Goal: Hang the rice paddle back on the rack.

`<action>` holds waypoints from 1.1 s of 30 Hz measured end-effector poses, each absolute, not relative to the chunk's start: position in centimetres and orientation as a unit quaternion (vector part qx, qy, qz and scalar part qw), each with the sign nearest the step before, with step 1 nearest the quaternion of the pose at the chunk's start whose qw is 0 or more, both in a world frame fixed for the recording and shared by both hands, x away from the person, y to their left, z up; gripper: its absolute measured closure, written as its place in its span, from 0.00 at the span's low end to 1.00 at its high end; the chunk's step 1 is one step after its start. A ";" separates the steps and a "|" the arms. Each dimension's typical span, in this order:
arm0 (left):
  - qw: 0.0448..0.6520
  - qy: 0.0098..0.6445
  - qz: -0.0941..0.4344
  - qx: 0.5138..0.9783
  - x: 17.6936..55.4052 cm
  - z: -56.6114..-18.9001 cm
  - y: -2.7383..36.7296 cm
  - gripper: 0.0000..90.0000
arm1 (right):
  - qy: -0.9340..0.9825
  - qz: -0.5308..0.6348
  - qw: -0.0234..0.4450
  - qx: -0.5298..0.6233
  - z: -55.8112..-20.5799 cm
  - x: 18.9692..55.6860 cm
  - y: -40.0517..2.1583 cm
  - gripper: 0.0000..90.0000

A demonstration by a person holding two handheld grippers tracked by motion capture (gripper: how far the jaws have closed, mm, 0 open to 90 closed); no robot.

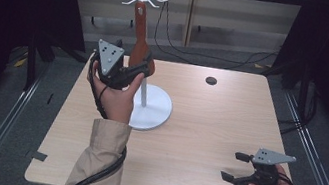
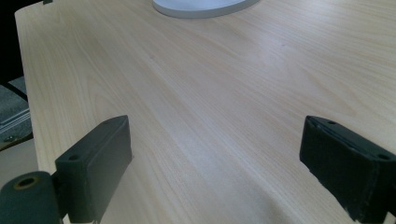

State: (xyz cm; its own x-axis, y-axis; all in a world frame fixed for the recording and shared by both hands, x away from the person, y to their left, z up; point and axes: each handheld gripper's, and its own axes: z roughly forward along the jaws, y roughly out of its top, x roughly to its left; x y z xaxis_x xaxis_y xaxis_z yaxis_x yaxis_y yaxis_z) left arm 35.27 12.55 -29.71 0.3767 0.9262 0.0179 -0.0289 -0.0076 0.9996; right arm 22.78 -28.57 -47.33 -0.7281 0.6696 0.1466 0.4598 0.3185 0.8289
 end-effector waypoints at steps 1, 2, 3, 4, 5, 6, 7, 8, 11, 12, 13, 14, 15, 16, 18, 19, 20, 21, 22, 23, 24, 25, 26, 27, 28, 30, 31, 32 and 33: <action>0.592 0.382 0.402 0.584 35.2 -29.7 12.5 0.12 | 0.804 0.466 0.112 0.351 -47.3 22.8 -28.6 0.09; 0.592 0.385 0.400 0.584 35.1 -29.8 12.5 0.11 | 0.804 0.466 0.112 0.351 -47.3 22.8 -28.6 0.09; 0.592 0.385 0.399 0.585 35.0 -29.8 12.5 0.09 | 0.804 0.466 0.113 0.351 -47.3 22.8 -28.6 0.09; 0.592 0.386 0.395 0.587 35.0 -29.9 12.5 0.08 | 0.804 0.466 0.113 0.351 -47.3 22.8 -28.6 0.09; 0.593 0.388 0.392 0.587 34.9 -29.9 12.5 0.07 | 0.804 0.466 0.113 0.351 -47.3 22.8 -28.6 0.09; 0.595 0.385 0.389 0.589 34.9 -30.0 12.6 0.06 | 0.804 0.466 0.113 0.351 -47.3 22.8 -28.6 0.09; 0.594 0.382 0.389 0.592 34.9 -30.0 12.7 0.05 | 0.804 0.466 0.112 0.352 -47.3 22.8 -28.6 0.09; 0.593 0.383 0.385 0.595 34.8 -30.0 12.7 0.05 | 0.804 0.466 0.112 0.351 -47.3 22.8 -28.6 0.09; 0.598 0.377 0.376 0.599 34.6 -30.2 12.8 0.03 | 0.805 0.465 0.112 0.350 -47.4 22.7 -28.5 0.09; 0.599 0.376 0.375 0.600 34.5 -30.2 12.8 0.03 | 0.805 0.465 0.112 0.350 -47.4 22.7 -28.5 0.09; 0.600 0.371 0.371 0.605 34.5 -30.3 12.9 0.02 | 0.805 0.465 0.112 0.350 -47.4 22.7 -28.5 0.09; 0.600 0.372 0.369 0.604 34.4 -30.4 12.9 0.02 | 0.805 0.465 0.112 0.350 -47.4 22.7 -28.5 0.09; 0.598 0.370 0.371 0.606 34.3 -30.5 13.0 0.02 | 0.805 0.465 0.112 0.350 -47.4 22.8 -28.5 0.09; 0.600 0.373 0.366 0.605 34.2 -30.6 13.1 0.02 | 0.805 0.466 0.112 0.350 -47.4 22.8 -28.5 0.09; 0.600 0.375 0.362 0.608 34.0 -30.8 13.3 0.02 | 0.805 0.465 0.113 0.350 -47.4 22.8 -28.5 0.09; 0.600 0.373 0.358 0.610 34.0 -31.0 13.4 0.02 | 0.806 0.465 0.113 0.349 -47.4 22.8 -28.5 0.09; 0.602 0.373 0.355 0.610 33.9 -31.2 13.5 0.01 | 0.805 0.465 0.113 0.350 -47.3 22.7 -28.5 0.09; 0.603 0.375 0.352 0.610 33.8 -31.3 13.6 0.01 | 0.805 0.465 0.114 0.350 -47.3 22.7 -28.5 0.09; 0.602 0.373 0.352 0.612 33.7 -31.5 13.7 0.01 | 0.805 0.466 0.114 0.350 -47.3 22.7 -28.5 0.09; 0.600 0.372 0.350 0.616 33.6 -31.7 13.9 0.01 | 0.805 0.466 0.114 0.350 -47.3 22.7 -28.5 0.09; 0.599 0.376 0.346 0.616 33.5 -31.8 13.9 0.01 | 0.805 0.466 0.114 0.350 -47.3 22.8 -28.5 0.09; 0.600 0.376 0.345 0.616 33.5 -32.0 14.0 0.01 | 0.804 0.466 0.114 0.351 -47.4 22.8 -28.5 0.09; 0.598 0.374 0.345 0.620 33.4 -32.1 14.2 0.01 | 0.805 0.465 0.113 0.351 -47.4 22.8 -28.5 0.09; 0.604 0.378 0.341 0.613 33.3 -32.2 14.1 0.01 | 0.805 0.465 0.114 0.351 -47.4 22.8 -28.5 0.09; 0.601 0.377 0.343 0.616 33.2 -32.4 14.3 0.01 | 0.805 0.465 0.114 0.351 -47.4 22.8 -28.5 0.09; 0.599 0.377 0.340 0.619 33.0 -32.7 14.5 0.01 | 0.805 0.464 0.117 0.350 -47.4 22.8 -28.5 0.09; 0.600 0.378 0.339 0.618 33.0 -32.8 14.5 0.01 | 0.805 0.464 0.117 0.350 -47.4 22.8 -28.5 0.09; 0.596 0.380 0.338 0.621 32.9 -33.0 14.5 0.01 | 0.805 0.464 0.118 0.350 -47.4 22.8 -28.5 0.09; 0.594 0.380 0.335 0.625 32.9 -33.1 14.6 0.01 | 0.805 0.464 0.118 0.350 -47.4 22.8 -28.5 0.09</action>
State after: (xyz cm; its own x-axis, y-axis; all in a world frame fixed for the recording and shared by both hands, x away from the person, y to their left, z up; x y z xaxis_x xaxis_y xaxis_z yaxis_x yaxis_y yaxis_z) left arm 32.89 14.64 -33.06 0.4870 0.8728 -0.0329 0.0763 -0.0049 0.9971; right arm 22.78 -28.53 -47.38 -0.7273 0.6731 0.1341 0.4536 0.3248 0.8299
